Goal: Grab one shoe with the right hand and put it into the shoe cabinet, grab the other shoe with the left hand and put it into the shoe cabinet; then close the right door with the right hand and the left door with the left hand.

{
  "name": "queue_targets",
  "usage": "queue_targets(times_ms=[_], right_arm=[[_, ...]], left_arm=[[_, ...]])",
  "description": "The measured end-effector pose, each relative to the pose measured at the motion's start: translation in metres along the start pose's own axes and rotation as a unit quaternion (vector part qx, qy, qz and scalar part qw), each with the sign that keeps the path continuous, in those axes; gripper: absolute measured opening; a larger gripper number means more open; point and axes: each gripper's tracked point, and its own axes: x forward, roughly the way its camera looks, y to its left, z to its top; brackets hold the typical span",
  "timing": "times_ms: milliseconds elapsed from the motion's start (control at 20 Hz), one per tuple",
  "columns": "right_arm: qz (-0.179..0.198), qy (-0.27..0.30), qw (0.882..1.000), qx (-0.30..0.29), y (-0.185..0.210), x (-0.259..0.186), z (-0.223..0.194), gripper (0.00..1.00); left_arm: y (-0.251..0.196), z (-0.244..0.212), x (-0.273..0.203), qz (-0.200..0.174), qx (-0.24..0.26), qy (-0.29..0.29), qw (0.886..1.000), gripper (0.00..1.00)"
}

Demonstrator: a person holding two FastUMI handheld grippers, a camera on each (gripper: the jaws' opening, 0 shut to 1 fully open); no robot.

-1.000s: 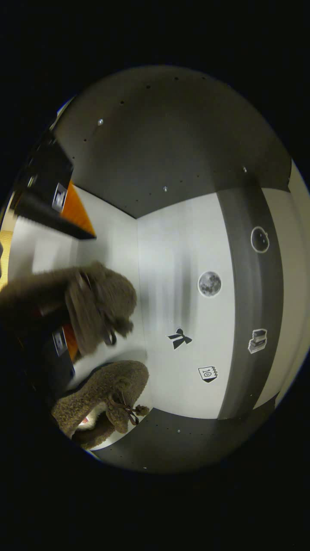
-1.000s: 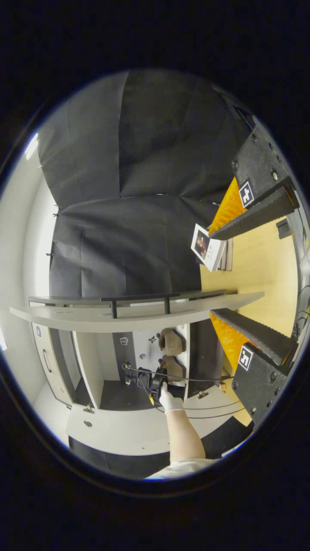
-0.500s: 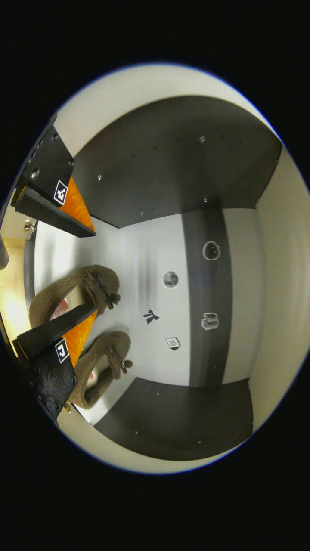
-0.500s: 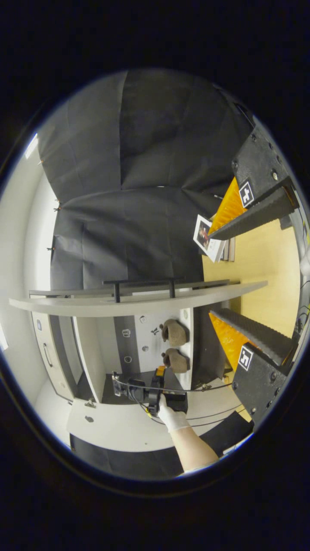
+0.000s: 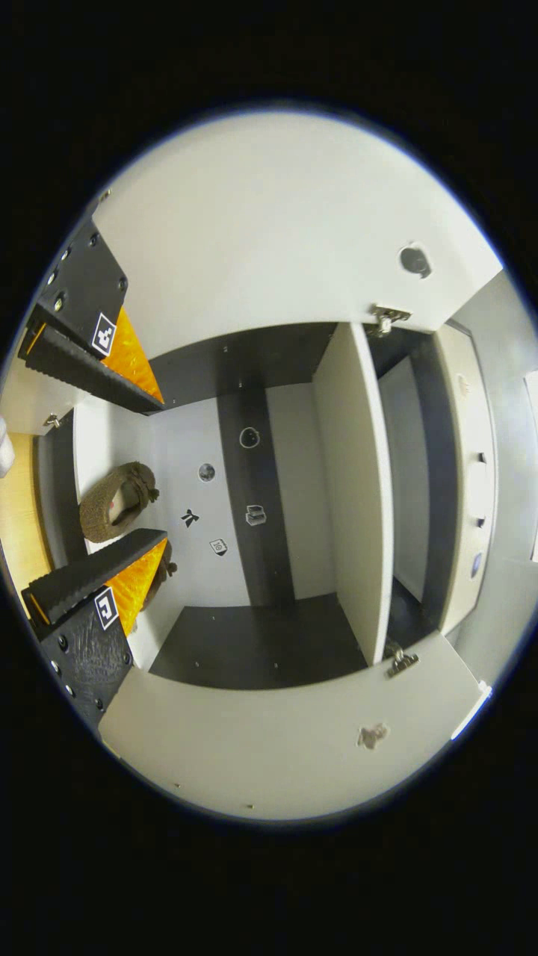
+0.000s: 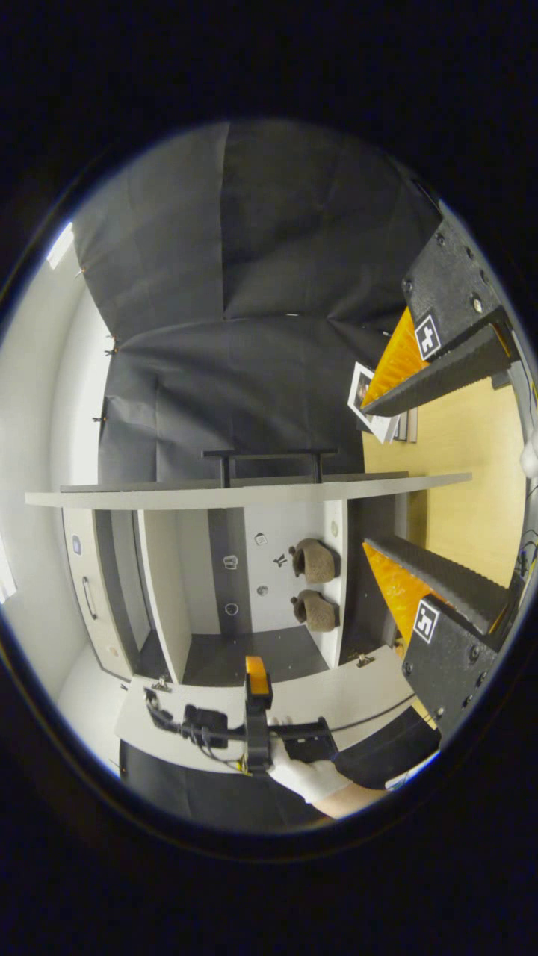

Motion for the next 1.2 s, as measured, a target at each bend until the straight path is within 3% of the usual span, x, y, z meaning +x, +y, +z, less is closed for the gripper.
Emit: queue_targets(times_ms=[250, 550, 900, 1050, 1200], right_arm=[[-0.016, -0.011, 1.0, 0.004, -0.006, -0.001, 0.008, 1.0], [-0.044, -0.015, 0.999, -0.002, -0.025, 0.006, 0.02, 1.0], [-0.104, -0.061, 0.993, -0.011, -0.08, 0.059, 0.086, 1.0], [-0.089, -0.045, 0.995, 0.01, -0.077, 0.079, 0.088, 1.0], [-0.071, -0.033, 0.997, -0.011, -0.067, 0.087, 0.085, 1.0]], left_arm=[[0.004, -0.013, -0.087, 0.002, -0.019, 0.0, 1.0, 0.96], [0.009, -0.058, -0.172, 0.032, -0.023, 0.026, 0.999, 0.96], [0.02, -0.065, -0.199, 0.051, -0.035, 0.023, 0.998, 0.96], [0.026, -0.062, -0.201, 0.059, -0.042, 0.021, 0.997, 0.96], [0.027, -0.061, -0.2, 0.056, -0.044, 0.025, 0.997, 0.96]])
